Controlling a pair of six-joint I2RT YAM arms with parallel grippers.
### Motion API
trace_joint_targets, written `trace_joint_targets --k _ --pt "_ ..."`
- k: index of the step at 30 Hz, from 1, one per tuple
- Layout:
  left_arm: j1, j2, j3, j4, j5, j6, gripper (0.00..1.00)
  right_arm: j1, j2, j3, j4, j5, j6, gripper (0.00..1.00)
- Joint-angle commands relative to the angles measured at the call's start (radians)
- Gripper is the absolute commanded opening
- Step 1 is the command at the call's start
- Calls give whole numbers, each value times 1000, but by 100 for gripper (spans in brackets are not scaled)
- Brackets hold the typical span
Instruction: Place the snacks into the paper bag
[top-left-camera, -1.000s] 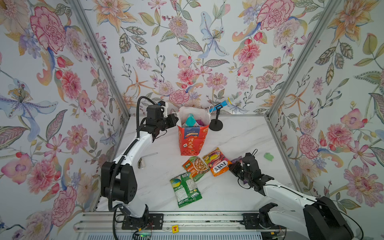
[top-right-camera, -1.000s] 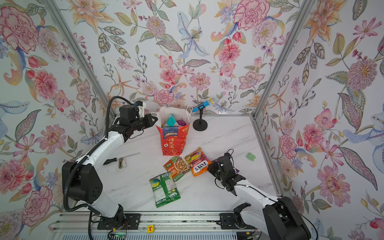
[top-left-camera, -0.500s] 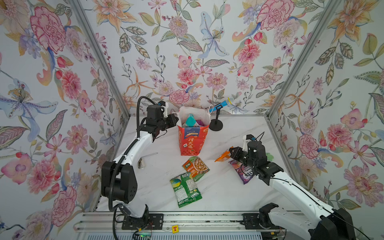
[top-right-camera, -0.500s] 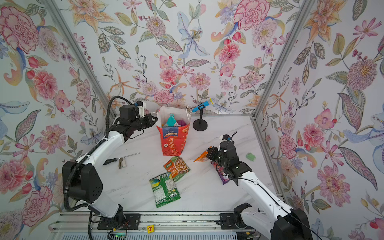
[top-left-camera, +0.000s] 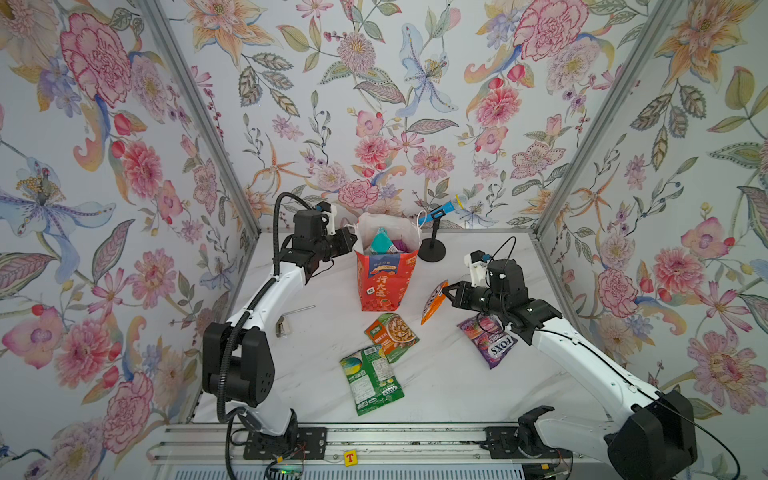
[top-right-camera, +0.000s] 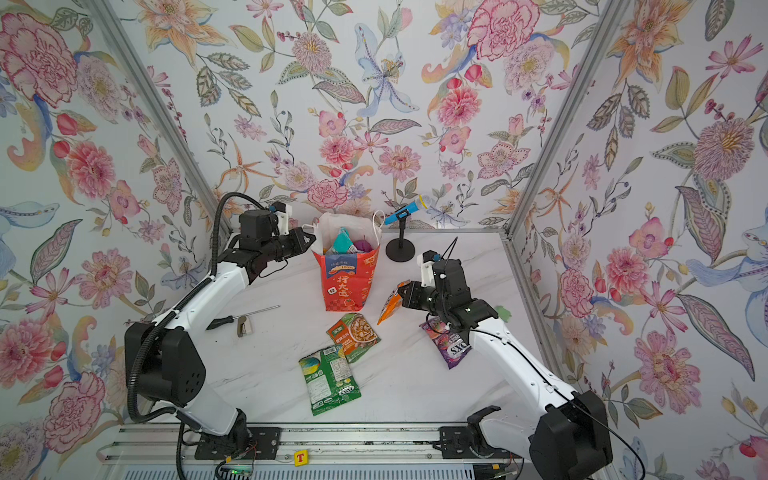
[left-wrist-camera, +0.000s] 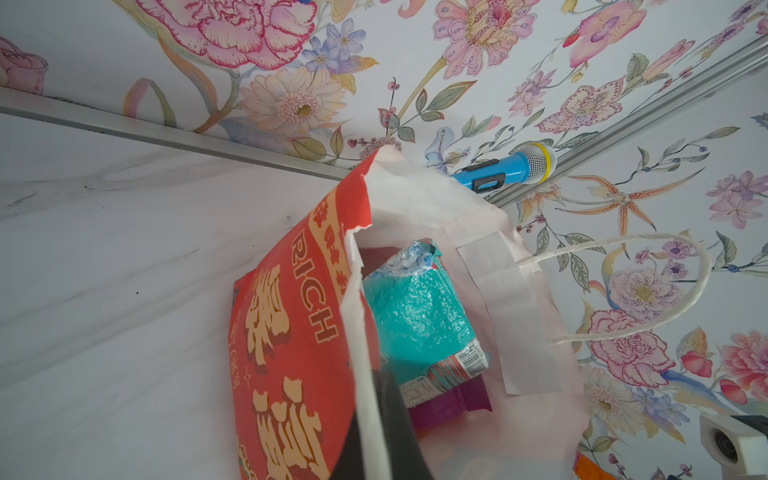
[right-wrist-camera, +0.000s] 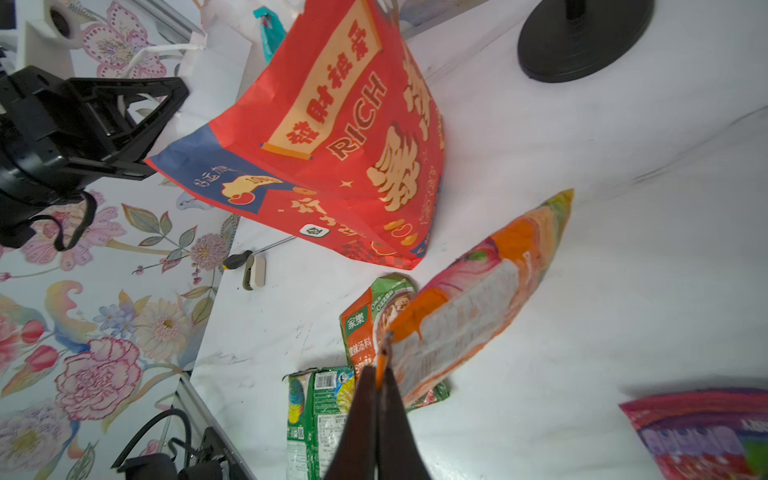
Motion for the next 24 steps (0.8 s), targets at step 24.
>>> trace_joint_targets --k 24 --pt "-10 21 2 13 23 -15 0 33 203 -145 224 -439 65 0"
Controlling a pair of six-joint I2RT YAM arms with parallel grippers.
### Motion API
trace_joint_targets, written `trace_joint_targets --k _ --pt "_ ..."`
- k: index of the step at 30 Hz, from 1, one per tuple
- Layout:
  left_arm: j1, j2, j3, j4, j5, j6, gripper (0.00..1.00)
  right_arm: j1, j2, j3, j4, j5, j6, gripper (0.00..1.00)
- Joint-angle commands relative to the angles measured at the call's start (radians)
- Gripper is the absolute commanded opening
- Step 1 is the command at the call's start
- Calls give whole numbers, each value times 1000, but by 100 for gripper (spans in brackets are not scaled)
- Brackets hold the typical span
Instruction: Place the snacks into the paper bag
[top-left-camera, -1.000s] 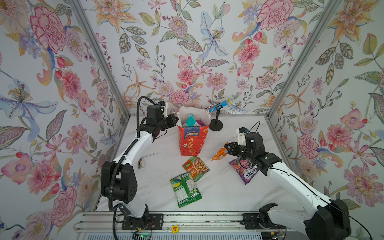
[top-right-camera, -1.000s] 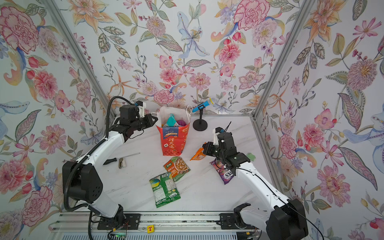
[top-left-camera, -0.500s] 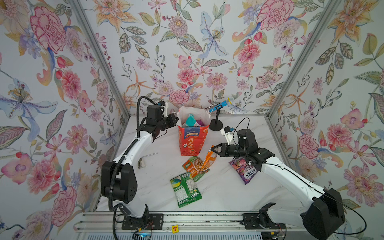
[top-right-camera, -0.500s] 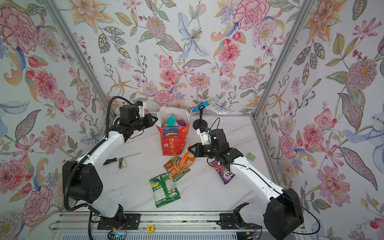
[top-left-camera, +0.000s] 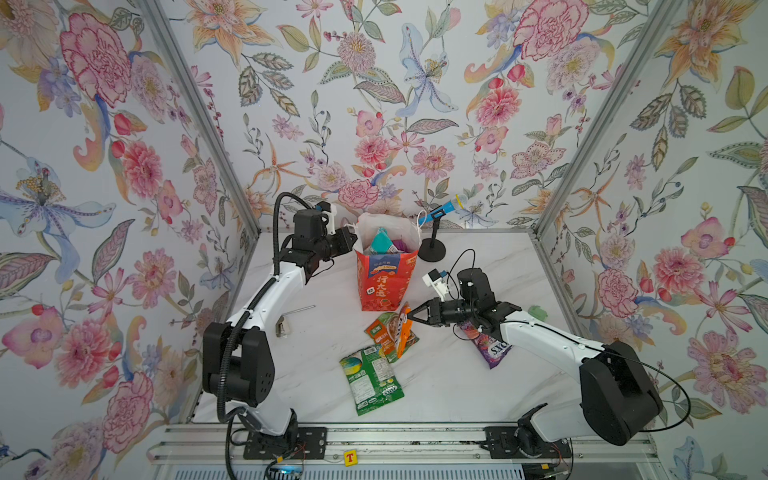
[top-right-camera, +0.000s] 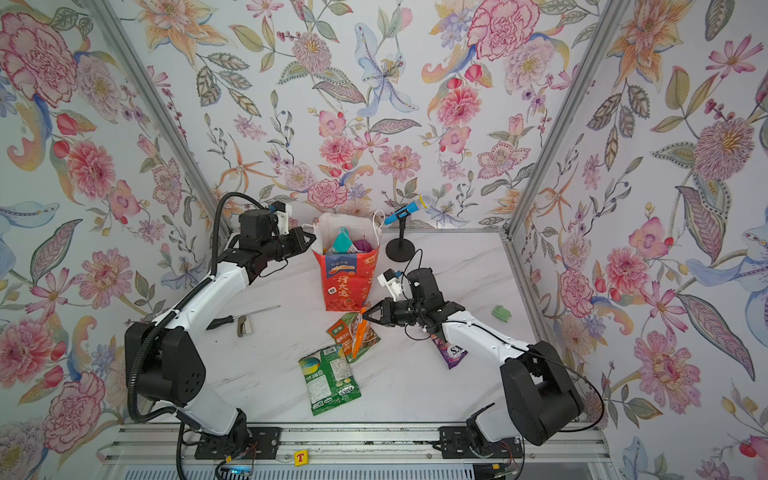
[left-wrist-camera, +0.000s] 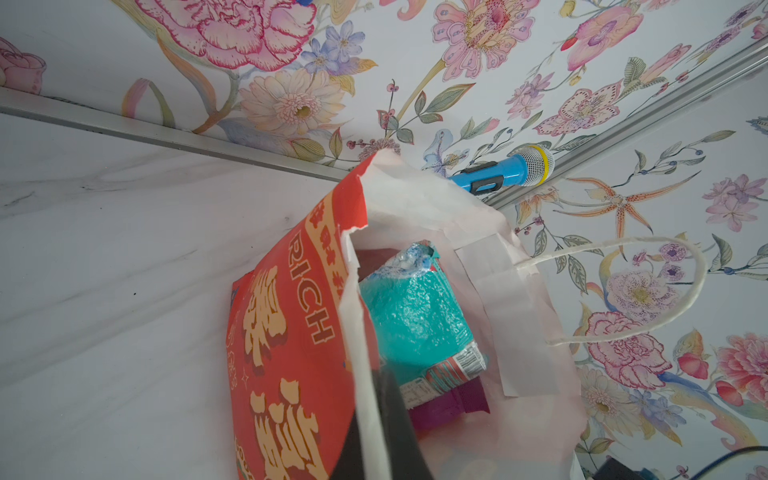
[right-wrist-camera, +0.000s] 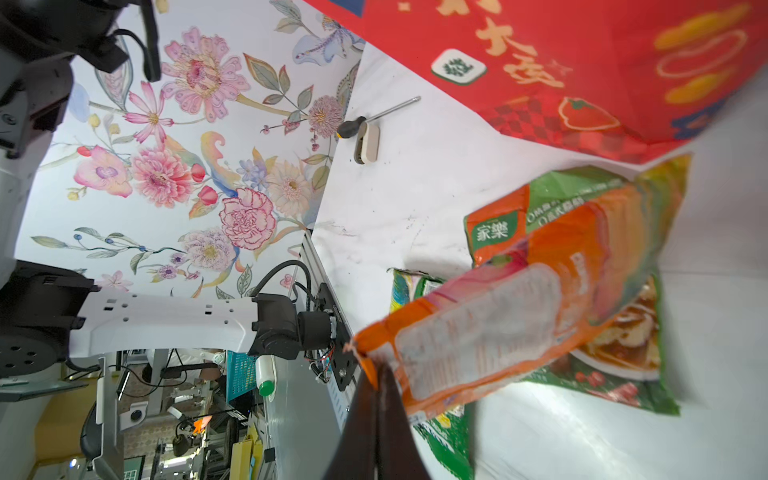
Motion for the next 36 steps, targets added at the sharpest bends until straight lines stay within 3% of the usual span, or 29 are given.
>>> trace_joint_targets --k 1,6,9,18,20,31,36 --pt "-9 22 6 4 22 -7 0 -43 -27 -24 -103 52 -50 0" --pt "-9 23 8 6 19 -9 0 -93 -79 -37 -243 184 -96 5" --pt "-9 23 5 6 21 -10 0 -106 -86 -37 -321 283 -101 14" --pt "-10 21 5 6 24 -10 0 -108 -130 -121 -304 370 -46 18" --pt "-9 24 6 6 24 -11 0 -109 -140 -146 -286 384 -19 19" --pt "-9 25 2 12 30 -13 0 -100 -183 -364 -26 392 230 51" --pt "-10 28 1 15 35 -16 0 -85 -193 -416 58 389 309 54"
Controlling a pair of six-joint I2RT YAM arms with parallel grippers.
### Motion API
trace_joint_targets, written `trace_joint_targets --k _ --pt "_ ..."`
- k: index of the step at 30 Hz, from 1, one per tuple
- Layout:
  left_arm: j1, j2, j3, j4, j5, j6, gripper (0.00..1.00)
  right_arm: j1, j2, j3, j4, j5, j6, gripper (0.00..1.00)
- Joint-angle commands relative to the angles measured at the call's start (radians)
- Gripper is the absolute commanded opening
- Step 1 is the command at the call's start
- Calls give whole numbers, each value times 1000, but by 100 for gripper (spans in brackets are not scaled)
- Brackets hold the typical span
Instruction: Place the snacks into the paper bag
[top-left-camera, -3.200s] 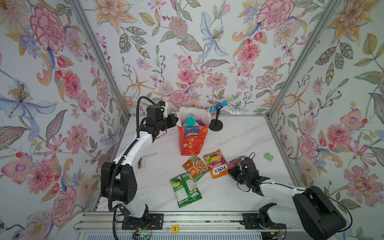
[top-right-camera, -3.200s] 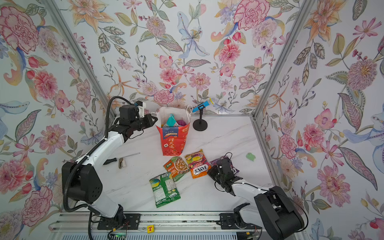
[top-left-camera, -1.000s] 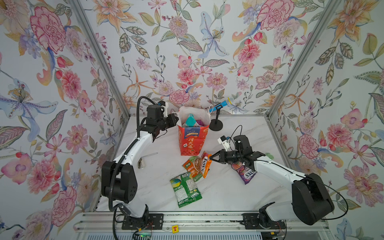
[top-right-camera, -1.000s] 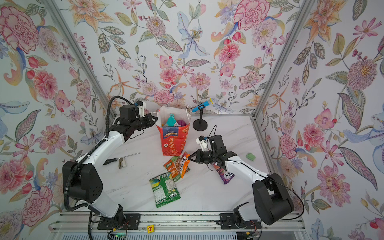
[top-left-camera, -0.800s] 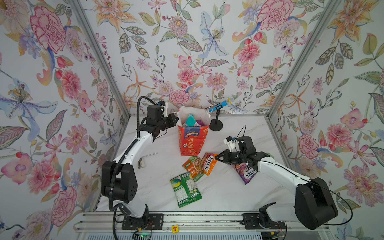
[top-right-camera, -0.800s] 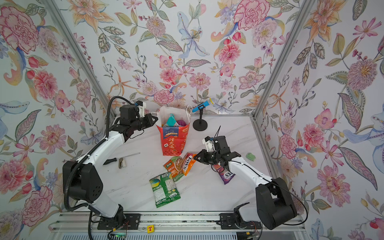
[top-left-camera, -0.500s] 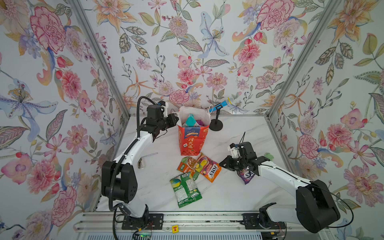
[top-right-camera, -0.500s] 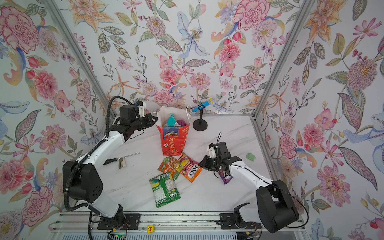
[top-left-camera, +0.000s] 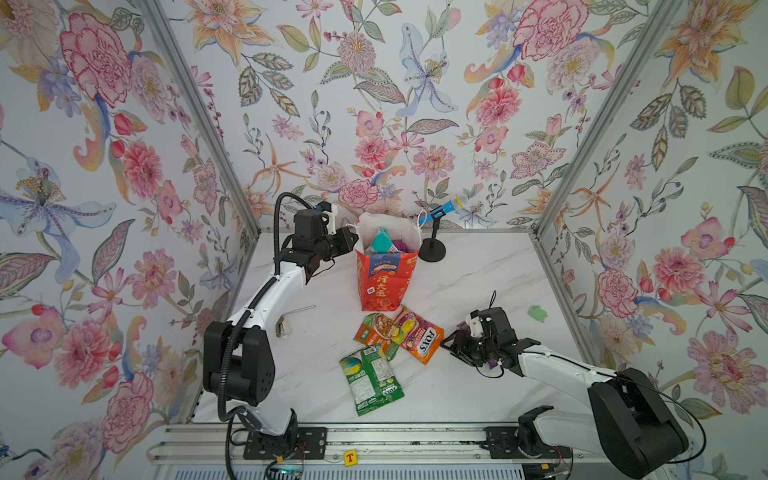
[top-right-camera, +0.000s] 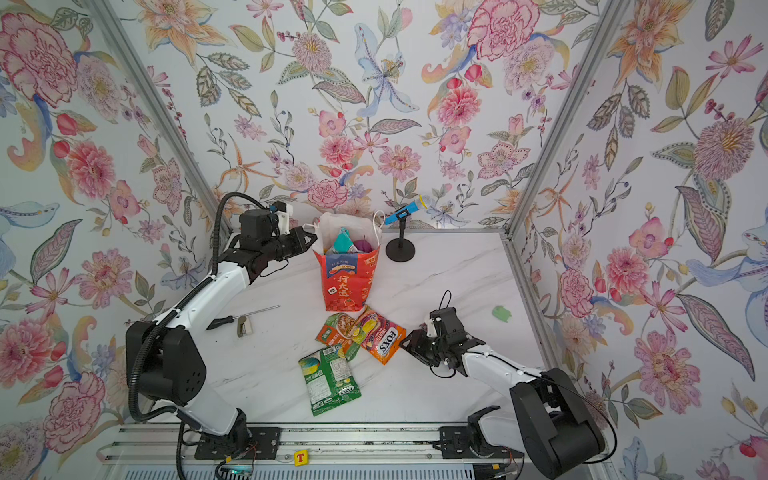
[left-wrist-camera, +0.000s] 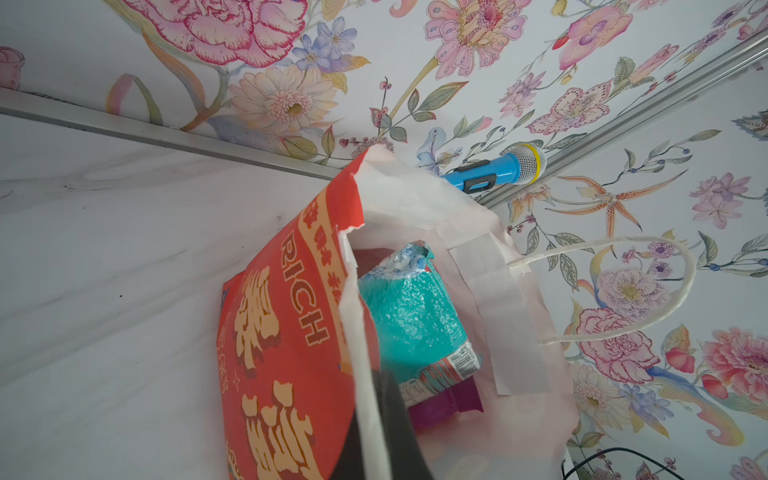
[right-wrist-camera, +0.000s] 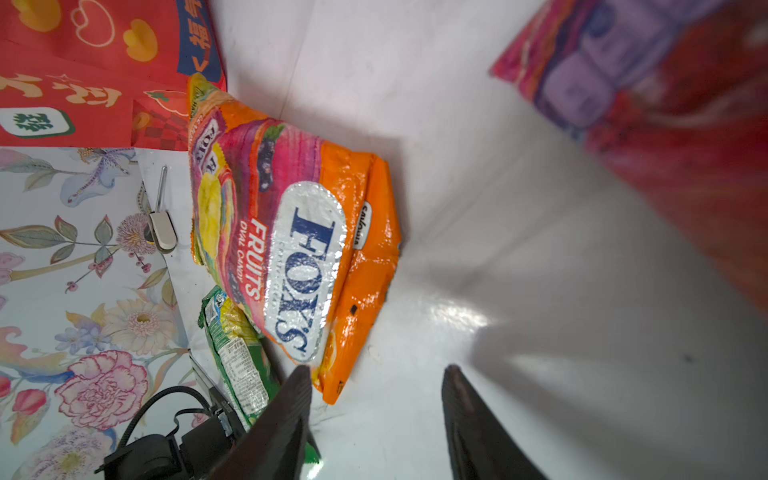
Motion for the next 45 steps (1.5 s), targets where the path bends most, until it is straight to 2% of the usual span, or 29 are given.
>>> trace_joint_targets --k 1,4,7,11,15,19,24,29,34,38,43,45 --pt "-10 20 2 1 12 -8 0 27 -26 -9 94 12 81 55" --pt "-9 21 2 -1 12 -5 0 77 -50 -7 74 44 128 60" --pt "-9 21 3 -1 12 -3 0 148 -91 -55 97 128 264 67" --pt "-9 26 3 9 19 -5 0 220 -133 -149 165 206 430 68" --pt "-10 28 -2 13 25 0 0 305 -172 -173 172 268 478 72" --pt "-9 27 -8 19 29 6 0 343 -160 -191 233 284 515 73" --pt "-9 24 0 19 33 14 0 389 -95 -235 365 298 595 75" --pt "-8 11 -17 30 37 15 0 428 -35 -223 416 345 624 75" --pt "-10 -2 -35 33 38 18 0 473 23 -251 518 455 717 74" --pt "-8 -6 -41 35 38 20 0 485 91 -259 609 510 746 74" --pt "-7 4 -28 37 43 19 0 494 248 -264 811 533 793 73" --pt "-6 9 -23 36 44 17 0 497 344 -278 952 544 819 72"
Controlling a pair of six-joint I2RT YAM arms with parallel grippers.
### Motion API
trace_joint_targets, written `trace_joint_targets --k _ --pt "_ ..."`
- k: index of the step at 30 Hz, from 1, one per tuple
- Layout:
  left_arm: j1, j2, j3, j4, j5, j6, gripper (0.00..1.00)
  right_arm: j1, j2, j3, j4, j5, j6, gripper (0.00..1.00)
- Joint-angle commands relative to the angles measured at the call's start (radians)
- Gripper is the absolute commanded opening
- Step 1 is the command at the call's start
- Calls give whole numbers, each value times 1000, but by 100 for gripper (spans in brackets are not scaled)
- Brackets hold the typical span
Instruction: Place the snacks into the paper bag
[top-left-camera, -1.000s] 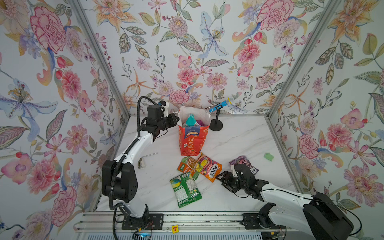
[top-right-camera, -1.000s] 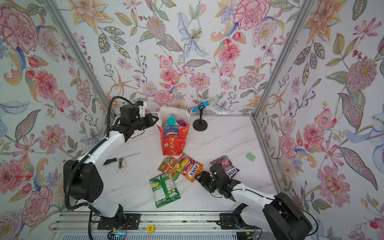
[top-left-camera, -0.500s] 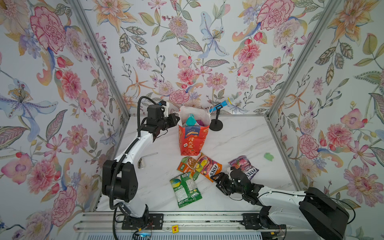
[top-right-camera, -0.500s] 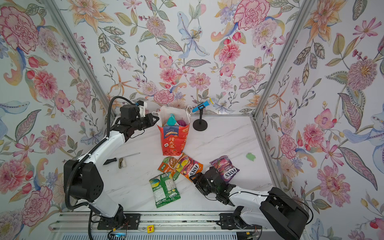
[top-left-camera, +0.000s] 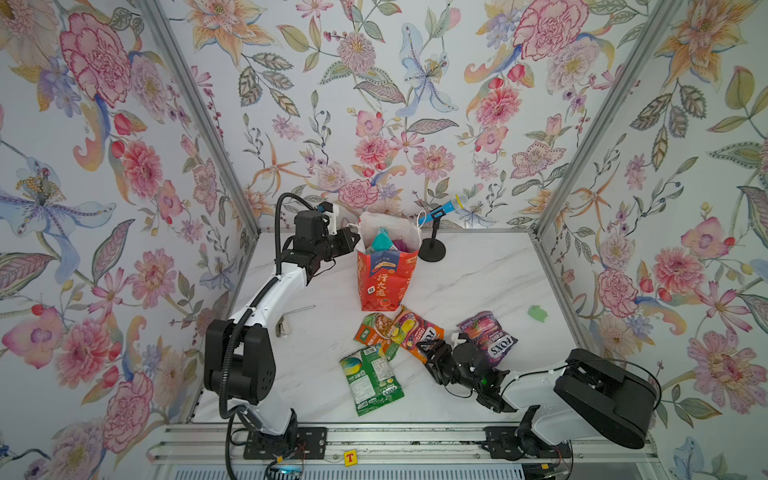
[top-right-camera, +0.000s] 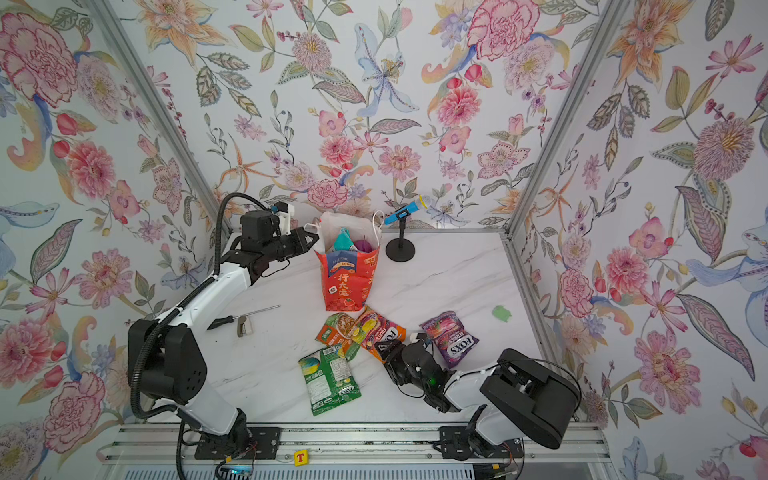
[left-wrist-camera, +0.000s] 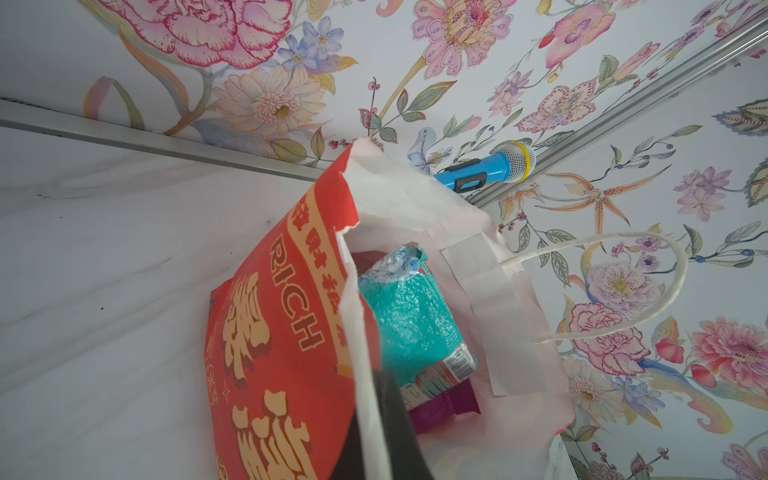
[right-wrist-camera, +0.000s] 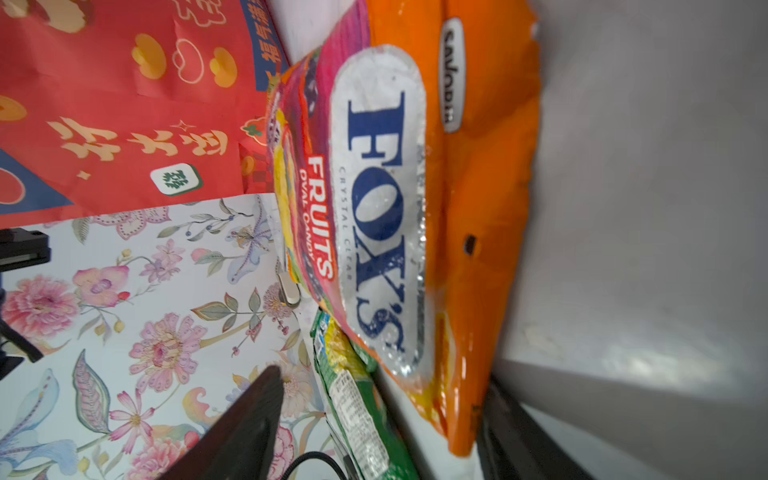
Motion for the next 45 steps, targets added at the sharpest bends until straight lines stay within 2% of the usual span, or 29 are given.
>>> trace_joint_targets --k 1,3,8,10,19,24,28,29,32,35,37,39,40,42,45 --pt "-7 3 -2 -15 16 15 0 11 159 -57 131 50 68 71" --pt "-7 5 1 -16 18 14 0 14 271 -69 291 55 99 67" --pt "-7 5 5 -23 15 19 0 31 567 -72 664 79 193 51" --pt "-7 4 6 -24 14 18 0 41 621 -56 673 74 228 47" --pt "-6 2 9 -27 12 17 0 29 549 -80 632 123 167 42" --pt "-5 7 9 -26 14 16 0 18 501 -108 612 164 115 14" --pt "-5 5 8 -26 12 15 0 3 465 -100 586 159 47 0" --pt "-5 4 7 -26 12 15 0 0 452 -97 573 156 34 0" --pt "-5 0 8 -28 10 17 0 -5 375 -78 482 146 -24 0" --pt "-4 0 12 -35 8 25 0 -12 224 -38 286 137 -126 0" --pt "-4 6 23 -51 7 37 0 -14 73 24 43 139 -246 0" --pt "-4 10 34 -62 7 45 0 -7 -104 162 -347 178 -424 0" --pt "-4 10 35 -62 7 45 0 -1 -162 222 -471 213 -497 0" --pt "-4 8 35 -59 7 45 0 -8 -245 319 -632 259 -650 0" --pt "-4 8 31 -48 7 40 0 -48 -299 407 -752 260 -782 0"
